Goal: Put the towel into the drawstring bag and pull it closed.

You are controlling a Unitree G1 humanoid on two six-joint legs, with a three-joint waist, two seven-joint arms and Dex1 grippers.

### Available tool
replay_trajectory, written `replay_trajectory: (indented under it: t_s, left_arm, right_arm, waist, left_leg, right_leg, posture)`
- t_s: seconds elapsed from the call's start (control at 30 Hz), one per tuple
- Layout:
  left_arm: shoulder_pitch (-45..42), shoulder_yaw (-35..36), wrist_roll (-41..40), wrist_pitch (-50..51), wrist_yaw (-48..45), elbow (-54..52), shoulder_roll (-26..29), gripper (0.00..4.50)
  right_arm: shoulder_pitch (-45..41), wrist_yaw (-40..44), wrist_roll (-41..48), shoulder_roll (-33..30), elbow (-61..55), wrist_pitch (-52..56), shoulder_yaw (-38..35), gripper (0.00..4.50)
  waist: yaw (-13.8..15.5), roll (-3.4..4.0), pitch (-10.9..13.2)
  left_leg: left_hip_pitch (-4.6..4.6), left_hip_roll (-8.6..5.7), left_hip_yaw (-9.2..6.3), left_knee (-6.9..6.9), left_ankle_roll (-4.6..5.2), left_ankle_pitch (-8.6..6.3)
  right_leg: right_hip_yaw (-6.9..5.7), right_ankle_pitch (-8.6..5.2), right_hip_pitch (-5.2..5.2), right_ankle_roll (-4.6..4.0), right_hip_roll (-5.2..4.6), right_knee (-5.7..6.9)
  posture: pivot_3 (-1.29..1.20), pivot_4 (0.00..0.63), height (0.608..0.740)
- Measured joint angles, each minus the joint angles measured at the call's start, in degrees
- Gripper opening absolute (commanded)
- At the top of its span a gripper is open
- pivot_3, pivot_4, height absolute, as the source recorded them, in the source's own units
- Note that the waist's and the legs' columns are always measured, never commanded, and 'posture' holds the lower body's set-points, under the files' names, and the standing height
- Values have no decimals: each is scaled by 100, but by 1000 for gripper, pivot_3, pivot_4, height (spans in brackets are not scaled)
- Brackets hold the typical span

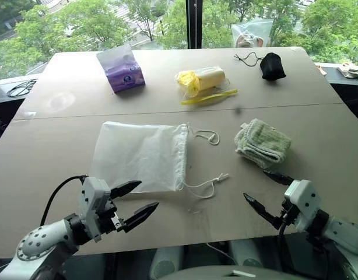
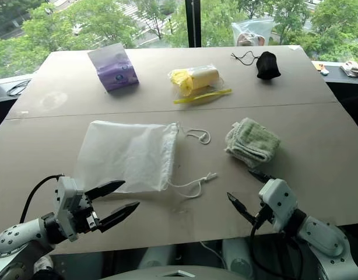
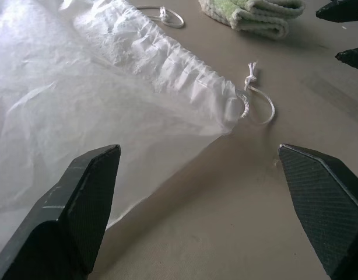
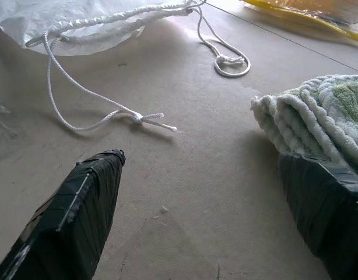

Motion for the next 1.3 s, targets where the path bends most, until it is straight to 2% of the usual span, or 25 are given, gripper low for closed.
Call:
replay_trajectory:
  t_s: [0.07, 0.2, 0.33, 0.43, 0.63, 0.73, 0.83, 0.87, 0.93, 1.0, 1.13, 1.23, 1.3]
  left_arm:
    - [-124, -47, 21, 38, 86, -3, -7, 4473]
    - [-1487, -785, 112, 641, 882, -132, -57, 4473]
    - [-2335, -1337, 208, 1831, 1397, -182, 431, 4473]
    - [-3191, -1527, 12, 2570, 1826, 18, 252, 4473]
    - [-4235, -2160, 175, 3552, 2532, 414, -76, 4473]
    - [-4549, -2584, 533, 3612, 2718, 563, -181, 3700]
    - [-4634, -3050, 915, 3276, 2580, 638, -113, 2317]
    - [-4657, -3171, 1021, 3150, 2471, 728, -94, 1656]
    - [-4707, -3314, 1160, 2979, 2300, 883, -42, 703]
    - [-4822, -3417, 1285, 2683, 1949, 1079, 125, 34]
    - [-5170, -3555, 1665, 1120, 131, 2174, 1038, 34]
    - [-5619, -3531, 1825, 325, -838, 3129, 1255, 34]
    - [-6261, -3515, 1805, 258, -1419, 4013, 1278, 34]
  right_arm:
    - [-119, 7, -5, -1, 62, -23, 34, 4500]
    - [-1154, 0, -17, 89, 546, -51, 357, 4500]
    - [-1314, 9, -15, 11, 572, 35, 398, 4500]
    - [-1465, -21, 25, -20, 522, 214, 406, 4500]
    - [-1504, -158, 28, -15, 334, 421, 485, 4500]
    - [-1461, -193, -29, -16, 300, 430, 567, 4500]
    - [-1452, -257, -89, -15, 298, 430, 573, 4500]
    - [-1457, -271, -98, -13, 298, 429, 576, 4500]
    - [-1455, -283, -135, -9, 299, 425, 592, 4500]
    - [-1457, -293, -179, 11, 305, 416, 627, 4500]
    - [-1509, -366, -282, 97, 385, 388, 789, 4500]
    - [-1566, -382, -340, 123, 471, 362, 848, 4500]
    - [-1605, -385, -370, 131, 509, 280, 855, 4500]
  waist:
    - [-1, 0, 0]
    - [21, -2, -2]
    - [25, 1, -1]
    - [18, 1, -3]
    - [23, -2, -5]
    - [15, -1, -5]
    - [-8, -1, -5]
    - [-4, 0, -5]
    - [0, -1, -5]
    - [4, -1, -5]
    - [-16, 0, -4]
    - [3, 0, -5]
    - [43, -2, -4]
  left_leg:
    - [4, 1, 1, 0, 2, -1]
    - [2, 3, -5, 22, 5, 1]
    - [5, 3, -5, 14, 3, 0]
    - [5, 3, -1, 11, 3, 0]
    - [7, -1, -1, 12, 3, 0]
    - [9, -2, 3, 12, 3, 0]
    - [12, -1, 8, 11, 3, 0]
    - [13, -1, 9, 11, 3, 0]
    - [14, -1, 8, 12, 3, 0]
    - [14, -2, 18, 12, 3, 0]
    - [26, 0, 61, 10, 3, 0]
    - [22, 2, 65, 14, 3, 1]
    - [10, -2, 59, 29, 4, 0]
  right_leg:
    - [2, 1, 5, 1, 1, -6]
    - [0, 4, 18, 5, 15, -7]
    - [7, 3, 14, 3, 28, 6]
    - [13, 17, 13, 26, 31, 6]
    - [15, 18, 15, 27, 31, 7]
    - [18, 18, 14, 26, 32, 10]
    - [24, 15, 14, 21, 31, 11]
    - [24, 8, 14, 9, 31, 12]
    - [23, 8, 14, 8, 31, 15]
    - [22, 5, 14, 3, 31, 17]
    - [35, 3, 9, 0, 37, 27]
    - [36, 3, 9, 1, 35, 27]
    - [29, 4, 7, 2, 36, 27]
  posture:
    - [0, 150, 740]
    - [0, 150, 740]
    - [0, 150, 740]
    - [0, 150, 740]
    - [0, 150, 740]
    - [0, 150, 740]
    - [0, 150, 740]
    - [0, 150, 740]
    - [0, 150, 740]
    - [0, 150, 740]
    - [0, 150, 740]
    - [0, 150, 740]
    - [0, 150, 740]
